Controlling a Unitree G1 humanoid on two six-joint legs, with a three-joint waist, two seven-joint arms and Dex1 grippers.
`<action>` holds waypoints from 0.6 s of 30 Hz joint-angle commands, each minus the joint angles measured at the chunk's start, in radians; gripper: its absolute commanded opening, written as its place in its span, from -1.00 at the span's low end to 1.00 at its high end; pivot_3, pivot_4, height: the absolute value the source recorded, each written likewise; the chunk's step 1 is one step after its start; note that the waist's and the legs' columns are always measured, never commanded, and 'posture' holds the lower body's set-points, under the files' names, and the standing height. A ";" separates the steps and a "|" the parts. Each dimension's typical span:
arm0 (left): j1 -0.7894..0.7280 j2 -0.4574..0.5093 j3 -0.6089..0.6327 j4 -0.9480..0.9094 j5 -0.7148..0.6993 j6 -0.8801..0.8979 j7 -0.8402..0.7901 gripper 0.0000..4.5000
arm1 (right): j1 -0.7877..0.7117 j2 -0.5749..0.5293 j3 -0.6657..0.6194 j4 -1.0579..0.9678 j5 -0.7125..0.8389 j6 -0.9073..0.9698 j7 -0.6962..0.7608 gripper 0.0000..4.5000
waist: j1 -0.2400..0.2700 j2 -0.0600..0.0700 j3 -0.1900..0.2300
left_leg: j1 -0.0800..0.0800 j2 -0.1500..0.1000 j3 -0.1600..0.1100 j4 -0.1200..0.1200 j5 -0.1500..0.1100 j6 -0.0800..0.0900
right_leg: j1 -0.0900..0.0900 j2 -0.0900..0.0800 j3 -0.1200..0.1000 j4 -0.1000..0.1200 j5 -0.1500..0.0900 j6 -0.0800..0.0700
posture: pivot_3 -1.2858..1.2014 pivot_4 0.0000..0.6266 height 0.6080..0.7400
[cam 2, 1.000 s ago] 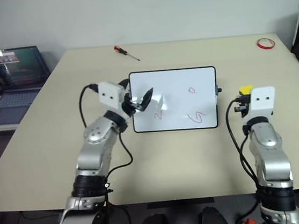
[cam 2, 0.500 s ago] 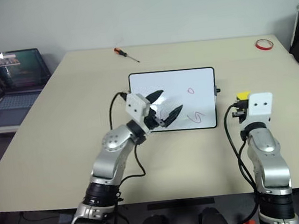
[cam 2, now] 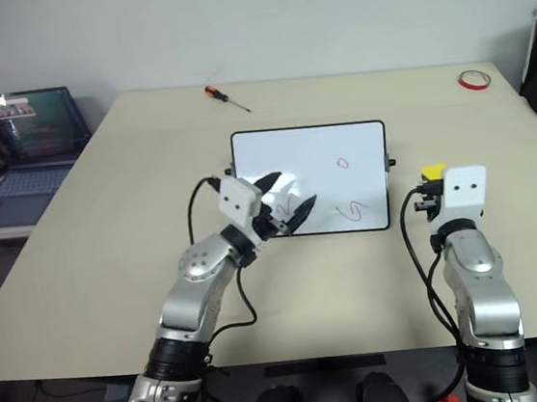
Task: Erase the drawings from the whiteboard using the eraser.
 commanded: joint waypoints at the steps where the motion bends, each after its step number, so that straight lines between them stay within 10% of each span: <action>1: 0.018 -0.003 0.017 -0.059 0.022 -0.002 0.050 1.00 | -0.023 -0.001 0.010 -0.033 0.009 -0.069 0.022 -0.44 | 0.000 0.000 0.000 | 0.000 0.000 0.000 0.000 0.000 0.000 | 0.000 0.000 0.000 0.000 0.000 0.000 | 0.03 -0.52 1.00; 18: 0.137 -0.018 0.004 -0.153 0.050 0.009 0.111 1.00 | -0.206 0.053 0.148 0.224 -0.004 -0.281 0.114 -0.44 | 0.001 0.000 0.000 | 0.000 0.000 0.000 0.000 0.000 0.000 | 0.000 0.000 0.000 0.000 0.000 0.000 | 0.03 -0.52 1.00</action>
